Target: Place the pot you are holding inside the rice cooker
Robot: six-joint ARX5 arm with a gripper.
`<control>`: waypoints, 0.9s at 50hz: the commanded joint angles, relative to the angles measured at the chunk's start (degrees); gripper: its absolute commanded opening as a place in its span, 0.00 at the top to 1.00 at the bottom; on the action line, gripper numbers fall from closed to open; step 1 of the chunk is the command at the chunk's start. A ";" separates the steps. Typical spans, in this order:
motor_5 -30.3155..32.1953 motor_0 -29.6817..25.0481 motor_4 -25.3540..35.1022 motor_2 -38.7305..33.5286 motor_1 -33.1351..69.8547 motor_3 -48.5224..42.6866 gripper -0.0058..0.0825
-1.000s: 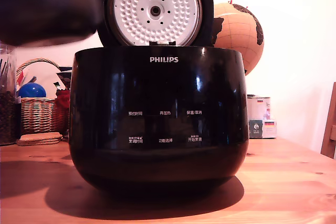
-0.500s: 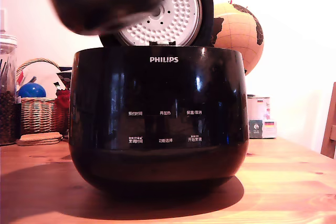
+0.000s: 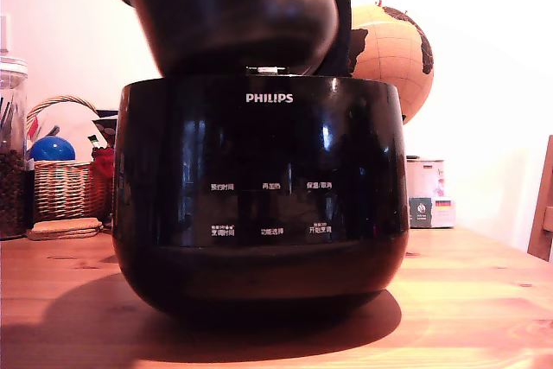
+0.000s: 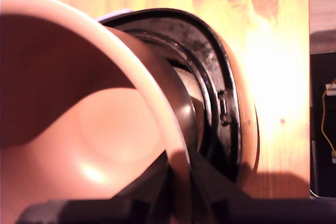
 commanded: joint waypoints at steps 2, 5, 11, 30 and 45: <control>1.95 -0.52 0.07 3.61 1.01 2.14 0.96; 1.95 -0.68 0.07 4.02 1.99 1.97 0.96; 3.15 -0.66 -0.02 4.44 3.74 0.20 0.96; 3.26 -0.63 -1.07 4.46 7.15 -4.39 0.96; 3.26 -0.39 -1.01 4.46 9.44 -4.59 0.96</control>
